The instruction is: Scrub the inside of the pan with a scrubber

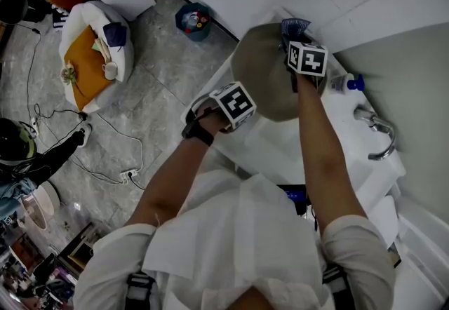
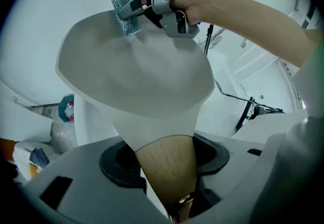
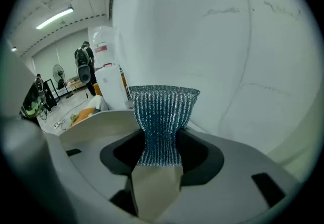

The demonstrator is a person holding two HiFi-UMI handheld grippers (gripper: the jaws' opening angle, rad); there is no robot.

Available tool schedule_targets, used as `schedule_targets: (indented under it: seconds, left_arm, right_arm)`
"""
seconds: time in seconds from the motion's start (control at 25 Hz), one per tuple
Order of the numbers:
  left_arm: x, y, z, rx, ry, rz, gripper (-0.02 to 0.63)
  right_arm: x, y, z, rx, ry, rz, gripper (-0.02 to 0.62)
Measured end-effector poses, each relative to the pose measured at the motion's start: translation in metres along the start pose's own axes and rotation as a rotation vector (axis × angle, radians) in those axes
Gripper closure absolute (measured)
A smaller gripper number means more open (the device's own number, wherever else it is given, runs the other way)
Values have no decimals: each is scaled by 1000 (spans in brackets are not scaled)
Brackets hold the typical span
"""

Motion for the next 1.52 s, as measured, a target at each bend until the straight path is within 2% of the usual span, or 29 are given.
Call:
schedule_targets:
  seconds: [0.12, 0.28, 0.44, 0.68, 0.8, 1.0, 1.12, 1.28, 1.4, 1.52]
  left_arm:
    - [-1, 0, 1, -3, 5, 6, 347]
    - [-3, 0, 3, 3, -18, 2, 344]
    - [-2, 0, 2, 5, 1, 1, 344]
    - [-1, 2, 2, -3, 0, 14, 344]
    - [-2, 3, 2, -6, -4, 14, 344]
    - [-1, 4, 2, -12, -9, 11, 345]
    - [-3, 2, 2, 0, -31, 12, 347]
    - [-4, 2, 2, 1, -31, 4, 347]
    - [-5, 3, 1, 2, -34, 6, 347]
    - [-5, 3, 1, -1, -34, 10, 347]
  right_arm:
    - [-8, 13, 11, -66, -21, -15, 391]
    - [-19, 39, 25, -189, 4, -51, 382]
    - [-13, 78, 31, -431, 34, -87, 382]
    - [12, 112, 17, -679, 168, -134, 382]
    - [23, 121, 8, -768, 233, -187, 382]
    - [51, 122, -11, -921, 450, -199, 382]
    - [68, 114, -23, -945, 625, -237, 382]
    - [80, 99, -38, -909, 790, -383, 383]
    - [84, 87, -45, -813, 870, -515, 383]
    - [88, 74, -45, -665, 920, -668, 383]
Point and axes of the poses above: the fingertips, and each gripper's own axes: z forward along the fingers, y to its left, x out of its underside, the point moved 10 cm from there along -z, backward along the fingers, and after that the axes turned 4 degrees about -z, right-handed, at the moved point
